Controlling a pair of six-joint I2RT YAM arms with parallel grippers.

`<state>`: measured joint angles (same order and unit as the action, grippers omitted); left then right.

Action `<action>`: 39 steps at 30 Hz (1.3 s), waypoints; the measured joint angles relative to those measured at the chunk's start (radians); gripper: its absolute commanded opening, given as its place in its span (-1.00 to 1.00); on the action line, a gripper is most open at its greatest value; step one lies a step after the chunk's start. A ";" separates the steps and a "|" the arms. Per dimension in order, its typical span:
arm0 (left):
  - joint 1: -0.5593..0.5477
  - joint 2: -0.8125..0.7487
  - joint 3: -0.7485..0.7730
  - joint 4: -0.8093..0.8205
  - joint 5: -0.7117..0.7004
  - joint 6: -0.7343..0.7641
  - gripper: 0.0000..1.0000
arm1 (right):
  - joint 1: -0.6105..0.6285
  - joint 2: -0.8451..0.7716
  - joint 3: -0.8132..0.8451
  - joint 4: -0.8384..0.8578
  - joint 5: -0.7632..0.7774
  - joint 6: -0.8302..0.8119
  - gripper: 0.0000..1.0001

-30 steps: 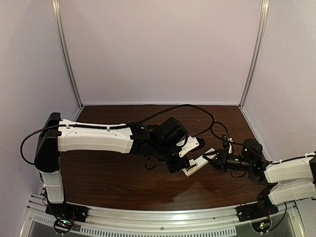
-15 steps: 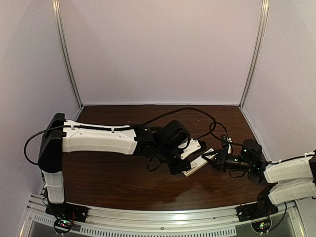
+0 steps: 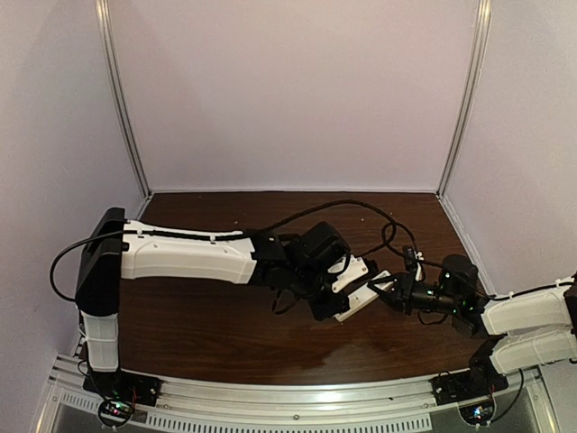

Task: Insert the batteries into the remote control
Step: Load the battery cover onto the remote control without the battery cover.

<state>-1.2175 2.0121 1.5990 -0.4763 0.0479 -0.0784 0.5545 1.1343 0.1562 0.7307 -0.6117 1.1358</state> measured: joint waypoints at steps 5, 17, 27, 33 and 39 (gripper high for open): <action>0.000 0.008 0.013 -0.014 -0.017 -0.007 -0.72 | 0.001 0.000 0.000 0.000 0.007 0.006 -1.00; -0.002 0.029 0.060 -0.065 -0.060 -0.018 -0.74 | 0.006 0.000 0.000 0.001 0.021 0.020 -1.00; -0.001 0.053 0.082 -0.076 -0.028 -0.015 -0.76 | 0.012 0.004 0.000 -0.005 0.032 0.020 -1.00; 0.001 0.056 0.082 -0.076 -0.024 -0.013 -0.67 | 0.013 0.011 0.000 0.000 0.032 0.021 -1.00; 0.000 0.060 0.083 -0.074 -0.021 -0.013 -0.52 | 0.013 0.018 -0.005 0.009 0.032 0.024 -1.00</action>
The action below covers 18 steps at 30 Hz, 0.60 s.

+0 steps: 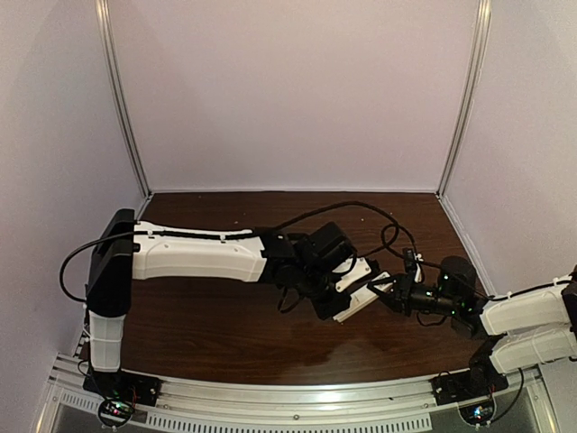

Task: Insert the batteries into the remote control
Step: Load the battery cover onto the remote control without the battery cover, then press the battery cover on the remote control.

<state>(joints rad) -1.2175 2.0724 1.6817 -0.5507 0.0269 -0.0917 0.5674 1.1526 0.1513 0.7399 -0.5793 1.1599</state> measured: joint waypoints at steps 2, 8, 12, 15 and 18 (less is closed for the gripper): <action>0.000 0.000 0.002 0.000 0.000 -0.001 -0.46 | 0.000 0.000 -0.002 0.007 0.000 0.001 -1.00; 0.001 -0.007 -0.006 0.013 -0.002 -0.003 -0.34 | 0.000 0.000 -0.008 0.014 -0.001 0.016 -1.00; 0.003 -0.053 -0.048 0.045 -0.005 0.014 -0.29 | 0.000 -0.013 -0.008 0.014 -0.011 0.018 -1.00; 0.004 -0.109 -0.085 0.079 -0.005 0.033 -0.19 | 0.000 -0.022 -0.008 0.012 -0.015 0.018 -1.00; 0.005 -0.189 -0.137 0.127 -0.005 0.054 -0.10 | 0.000 -0.031 -0.008 0.007 -0.020 0.018 -1.00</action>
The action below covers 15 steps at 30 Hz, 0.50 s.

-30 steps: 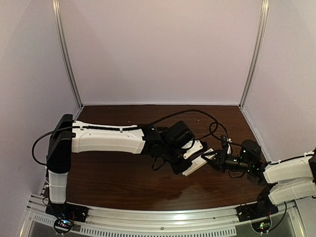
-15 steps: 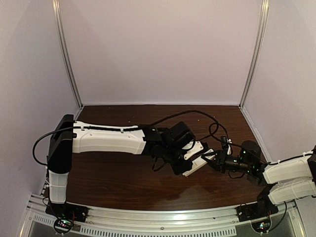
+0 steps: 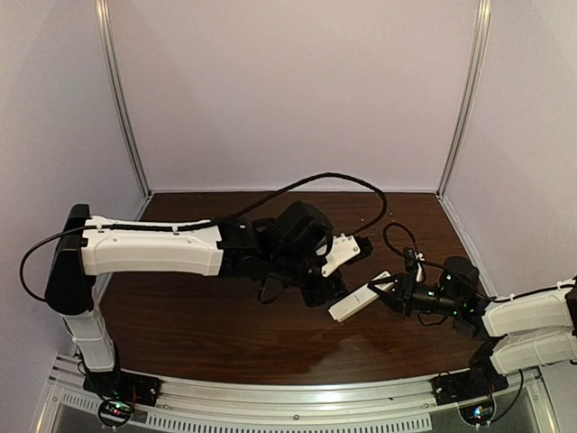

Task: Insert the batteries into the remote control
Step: Press the battery cover on the remote control.

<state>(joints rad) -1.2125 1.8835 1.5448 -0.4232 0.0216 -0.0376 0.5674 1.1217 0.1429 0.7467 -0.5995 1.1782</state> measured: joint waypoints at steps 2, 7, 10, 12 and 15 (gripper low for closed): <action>0.000 -0.068 -0.059 0.046 0.001 0.031 -0.08 | 0.000 -0.004 0.000 -0.003 -0.007 0.000 -1.00; 0.001 -0.272 -0.274 0.139 0.030 0.173 -0.04 | 0.000 -0.006 0.002 -0.025 -0.055 -0.001 -1.00; -0.003 -0.378 -0.392 0.162 0.066 0.283 0.00 | 0.000 -0.006 0.014 -0.044 -0.092 -0.001 -1.00; -0.016 -0.435 -0.455 0.169 0.072 0.363 0.01 | 0.000 -0.006 0.027 -0.052 -0.119 -0.002 -1.00; -0.063 -0.478 -0.509 0.169 0.062 0.474 0.01 | 0.008 -0.005 0.054 -0.060 -0.159 -0.003 -1.00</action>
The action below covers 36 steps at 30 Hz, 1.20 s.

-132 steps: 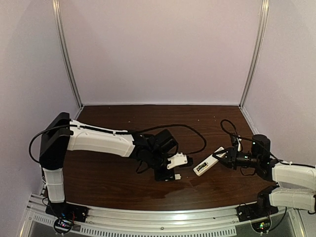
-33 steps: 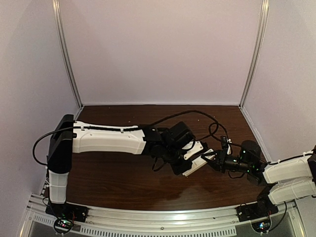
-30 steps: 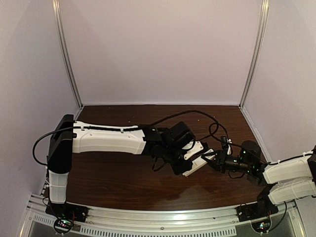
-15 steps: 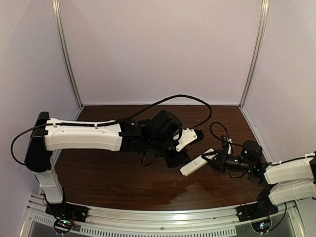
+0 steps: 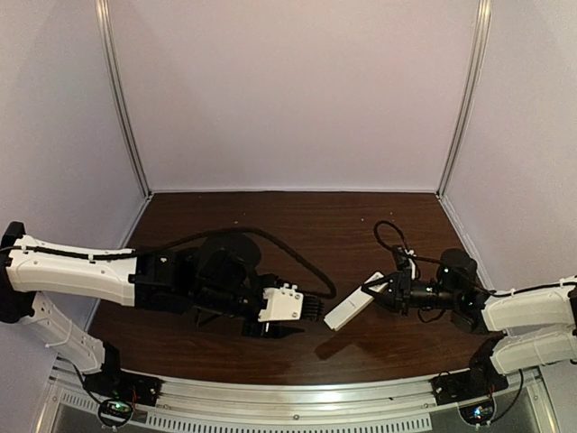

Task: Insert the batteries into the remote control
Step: Press the battery cover on the remote control.

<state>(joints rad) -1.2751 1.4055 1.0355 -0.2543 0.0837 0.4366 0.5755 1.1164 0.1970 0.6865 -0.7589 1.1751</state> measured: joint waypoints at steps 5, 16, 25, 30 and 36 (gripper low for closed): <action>-0.089 0.010 -0.011 0.000 -0.026 0.126 -0.03 | 0.034 0.035 0.057 0.003 -0.058 -0.001 -1.00; -0.134 0.092 -0.002 0.007 -0.097 0.215 -0.07 | 0.105 0.132 0.114 0.056 -0.135 0.008 -1.00; -0.134 0.110 0.013 0.010 -0.133 0.226 -0.15 | 0.126 0.174 0.123 0.126 -0.162 0.035 -1.00; -0.134 0.120 0.019 0.012 -0.133 0.229 -0.21 | 0.127 0.176 0.126 0.150 -0.166 0.038 -1.00; -0.134 0.136 0.026 0.011 -0.133 0.233 -0.41 | 0.131 0.177 0.126 0.159 -0.169 0.045 -1.00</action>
<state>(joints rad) -1.4094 1.5414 1.0611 -0.2432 -0.0494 0.6693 0.7067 1.2938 0.3229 0.8452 -0.9279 1.2198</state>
